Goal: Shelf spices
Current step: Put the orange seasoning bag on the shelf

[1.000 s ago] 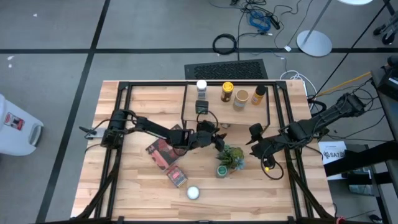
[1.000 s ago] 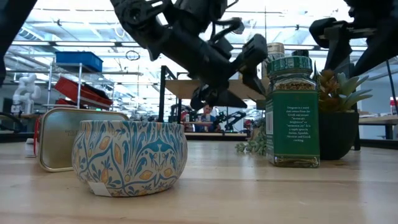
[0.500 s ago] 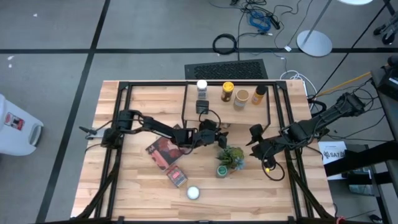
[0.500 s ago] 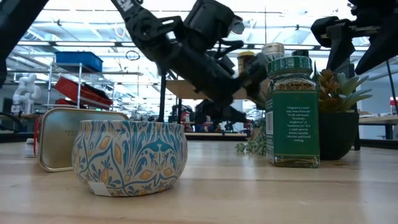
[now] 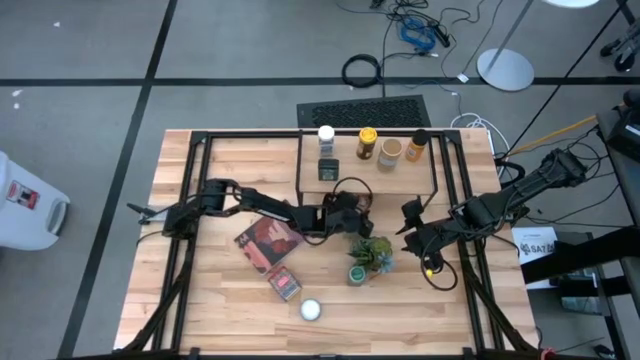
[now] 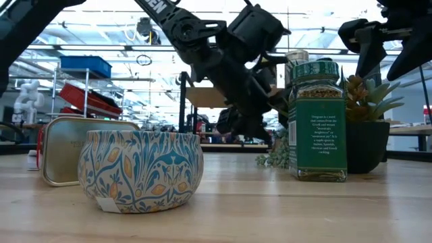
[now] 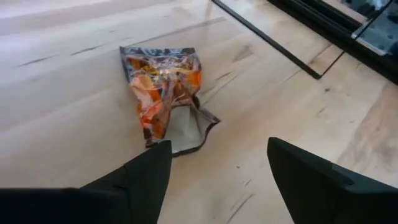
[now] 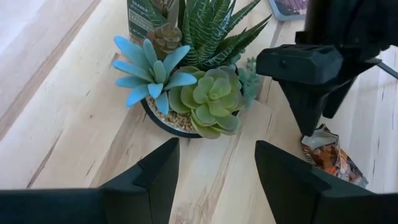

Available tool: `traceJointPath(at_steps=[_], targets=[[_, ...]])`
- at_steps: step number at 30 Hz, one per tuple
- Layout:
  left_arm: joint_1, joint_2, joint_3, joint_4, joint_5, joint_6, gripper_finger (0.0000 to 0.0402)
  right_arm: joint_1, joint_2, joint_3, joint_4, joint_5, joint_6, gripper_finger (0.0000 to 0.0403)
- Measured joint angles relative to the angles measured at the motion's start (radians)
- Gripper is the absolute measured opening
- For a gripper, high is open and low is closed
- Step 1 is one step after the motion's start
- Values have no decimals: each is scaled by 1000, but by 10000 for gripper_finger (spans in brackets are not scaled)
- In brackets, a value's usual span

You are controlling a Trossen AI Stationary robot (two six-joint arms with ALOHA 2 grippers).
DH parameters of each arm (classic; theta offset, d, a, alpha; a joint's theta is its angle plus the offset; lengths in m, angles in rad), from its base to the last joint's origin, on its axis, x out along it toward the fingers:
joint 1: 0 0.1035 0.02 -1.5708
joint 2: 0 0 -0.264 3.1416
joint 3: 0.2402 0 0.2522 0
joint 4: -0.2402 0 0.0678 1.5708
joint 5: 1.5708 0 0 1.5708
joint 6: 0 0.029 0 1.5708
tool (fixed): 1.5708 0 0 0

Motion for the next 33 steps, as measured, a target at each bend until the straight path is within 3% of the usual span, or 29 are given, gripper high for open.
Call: traceJointPath(at_steps=[16,25,33], targets=[[15,73,-2,69,2,-132,293,0,0,0,-4,2,49,199],[18,96,-1,160,-1,-92,294,0,0,0,-6,0,51,199],[32,96,0,176,4,-76,334,0,0,0,-5,0,51,199]])
